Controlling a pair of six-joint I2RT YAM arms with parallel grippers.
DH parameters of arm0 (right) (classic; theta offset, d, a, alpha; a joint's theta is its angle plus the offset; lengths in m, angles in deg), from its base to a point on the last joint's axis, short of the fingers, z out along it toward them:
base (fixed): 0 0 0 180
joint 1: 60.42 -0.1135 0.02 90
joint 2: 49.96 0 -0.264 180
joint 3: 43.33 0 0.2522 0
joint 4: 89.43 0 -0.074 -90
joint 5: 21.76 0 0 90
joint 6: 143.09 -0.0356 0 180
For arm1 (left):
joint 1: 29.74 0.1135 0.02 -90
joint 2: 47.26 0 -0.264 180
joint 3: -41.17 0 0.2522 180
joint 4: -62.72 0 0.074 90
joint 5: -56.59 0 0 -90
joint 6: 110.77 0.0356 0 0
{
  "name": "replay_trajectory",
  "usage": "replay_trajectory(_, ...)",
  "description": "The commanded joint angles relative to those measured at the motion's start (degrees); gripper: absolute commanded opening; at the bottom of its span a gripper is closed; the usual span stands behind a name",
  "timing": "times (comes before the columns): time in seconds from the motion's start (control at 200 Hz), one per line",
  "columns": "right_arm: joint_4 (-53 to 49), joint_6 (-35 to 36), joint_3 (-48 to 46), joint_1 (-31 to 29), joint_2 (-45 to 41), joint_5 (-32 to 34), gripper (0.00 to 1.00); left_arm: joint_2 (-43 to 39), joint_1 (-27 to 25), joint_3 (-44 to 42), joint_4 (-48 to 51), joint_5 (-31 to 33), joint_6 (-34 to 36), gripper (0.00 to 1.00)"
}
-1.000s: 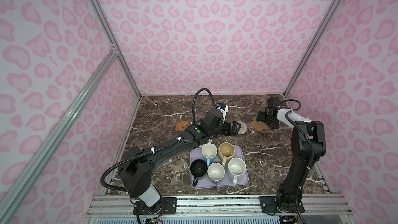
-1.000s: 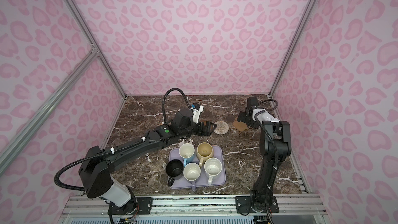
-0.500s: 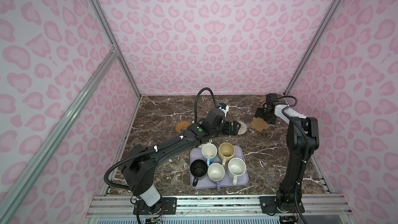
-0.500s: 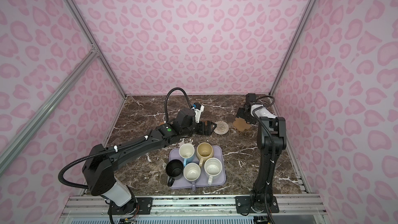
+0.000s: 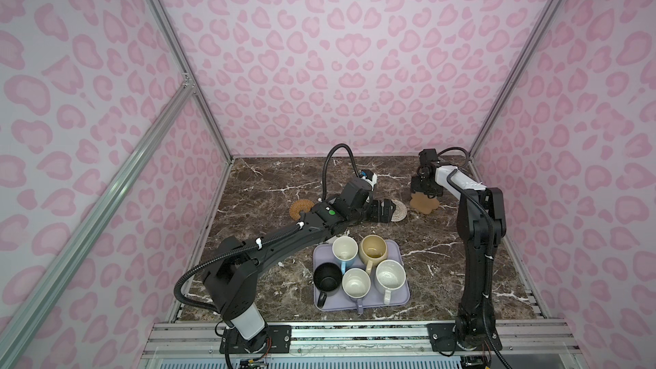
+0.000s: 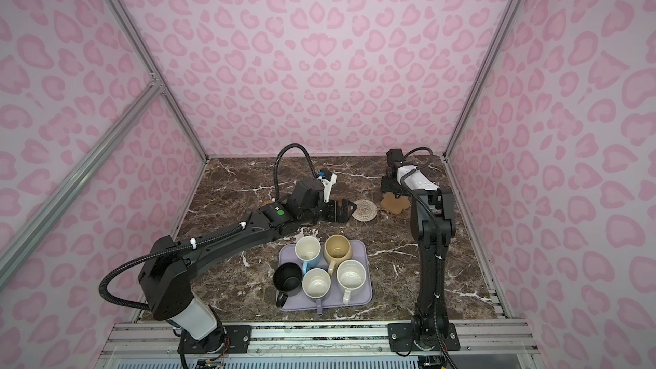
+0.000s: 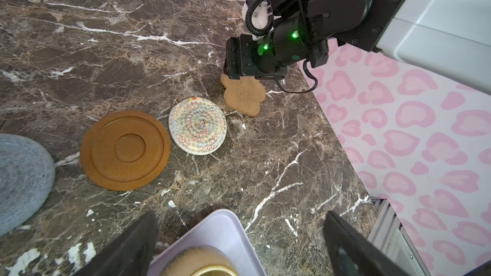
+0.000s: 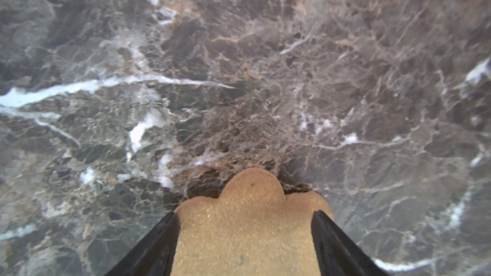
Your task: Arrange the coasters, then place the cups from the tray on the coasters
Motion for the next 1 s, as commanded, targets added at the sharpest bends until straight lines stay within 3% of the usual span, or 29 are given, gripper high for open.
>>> replay_trajectory(0.0,-5.16,3.59,-0.05,-0.68,1.18,3.71,0.78,0.25,0.05,0.7,-0.07,0.74,0.61,0.99)
replay_trajectory(0.22,-4.76,8.15,-4.04,-0.84,-1.49,3.67,0.76,0.21,0.06,0.53,-0.26,0.53,0.28,0.99)
replay_trajectory(0.565,-3.58,8.58,-6.94,-0.83,-4.64,-0.8,0.74,-0.92,0.03,-0.45,-0.48,0.7,0.06,0.99)
replay_trajectory(0.69,0.42,5.51,-11.09,-0.13,-8.05,-2.45,0.75,-1.61,0.04,-1.12,-0.54,1.18,0.18,0.99)
replay_trajectory(0.845,6.62,-0.66,-15.33,4.75,-12.37,-12.12,0.76,-2.07,0.05,-1.66,-0.84,1.42,0.11,0.99)
replay_trajectory(0.995,10.21,-2.81,-20.69,7.12,-15.09,-10.77,0.78,-2.3,0.05,-2.25,-1.52,0.96,-0.13,0.99)
